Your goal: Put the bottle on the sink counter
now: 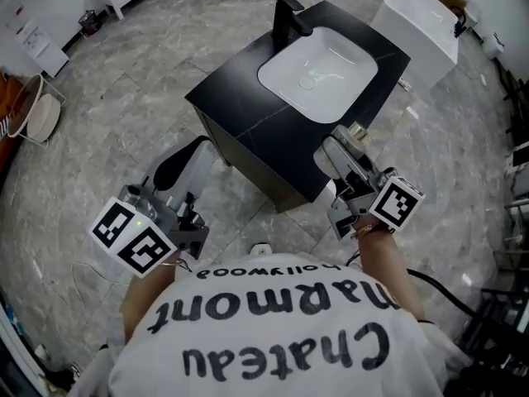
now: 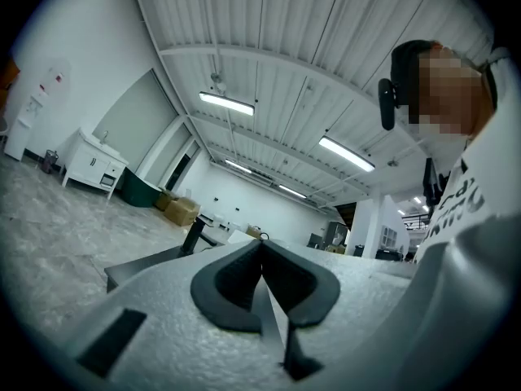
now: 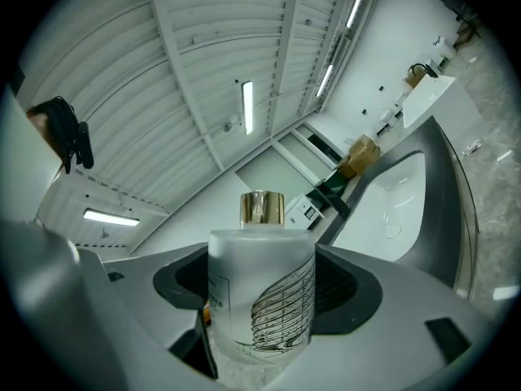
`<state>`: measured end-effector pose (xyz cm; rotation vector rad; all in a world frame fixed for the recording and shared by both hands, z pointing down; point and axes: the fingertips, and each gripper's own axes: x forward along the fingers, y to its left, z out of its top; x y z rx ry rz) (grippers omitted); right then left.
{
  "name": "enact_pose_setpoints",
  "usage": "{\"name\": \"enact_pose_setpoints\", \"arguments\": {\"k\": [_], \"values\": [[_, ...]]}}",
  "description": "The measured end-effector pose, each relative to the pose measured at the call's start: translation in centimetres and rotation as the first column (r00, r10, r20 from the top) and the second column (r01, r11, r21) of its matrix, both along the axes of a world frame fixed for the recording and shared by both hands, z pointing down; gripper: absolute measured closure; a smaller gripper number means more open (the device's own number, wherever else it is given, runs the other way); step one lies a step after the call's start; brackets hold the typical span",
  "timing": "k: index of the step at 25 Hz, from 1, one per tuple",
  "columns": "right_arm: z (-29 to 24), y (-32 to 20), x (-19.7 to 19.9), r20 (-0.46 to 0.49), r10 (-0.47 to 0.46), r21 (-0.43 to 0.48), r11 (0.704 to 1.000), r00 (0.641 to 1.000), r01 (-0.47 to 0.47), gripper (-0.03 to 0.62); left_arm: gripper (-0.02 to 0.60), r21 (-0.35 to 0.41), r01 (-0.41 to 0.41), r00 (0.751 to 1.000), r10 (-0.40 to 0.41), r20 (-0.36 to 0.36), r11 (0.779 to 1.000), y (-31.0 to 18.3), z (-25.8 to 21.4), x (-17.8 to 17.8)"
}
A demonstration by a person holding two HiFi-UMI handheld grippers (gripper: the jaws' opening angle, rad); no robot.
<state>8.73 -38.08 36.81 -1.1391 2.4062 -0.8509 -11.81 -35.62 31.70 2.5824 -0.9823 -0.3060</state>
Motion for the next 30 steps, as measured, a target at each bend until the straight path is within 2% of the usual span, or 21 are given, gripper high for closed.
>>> {"name": "enact_pose_setpoints", "arguments": {"k": [5,12,18,21,24,30], "values": [[5.6,-1.0,0.5,-0.071,0.058,-0.146,0.987,0.996,-0.068,0.253,0.566,-0.044,0.014,1.0,-0.013,0.018,0.999,-1.1,2.2,-0.8],[11.0,-1.9,-0.2,-0.275,0.04,-0.232,0.967,0.961,-0.107,0.253,0.566,-0.081,0.062,0.997,-0.058,0.044,0.995,-1.2,4.5,-2.1],[14.2,-2.0,-0.9,-0.458,-0.021,-0.248,0.963,0.888,-0.105,0.253,0.566,-0.075,0.114,0.993,-0.115,-0.007,0.991,-1.0,4.3,-3.9],[15.0,-2.1,-1.1,-0.524,-0.044,-0.244,0.964,0.85,-0.1,0.253,0.566,-0.074,0.125,0.992,-0.126,0.001,0.989,-0.9,4.1,-4.2],[15.9,-1.8,-1.4,-0.555,-0.063,-0.251,0.963,0.83,-0.095,0.253,0.566,-0.079,0.15,0.989,-0.15,0.01,0.985,-0.6,4.2,-5.0],[17.1,-1.5,-1.4,-0.578,-0.071,-0.268,0.958,0.813,-0.106,0.253,0.566,-0.083,0.176,0.984,-0.176,0.017,0.981,0.2,4.3,-6.0]]}}
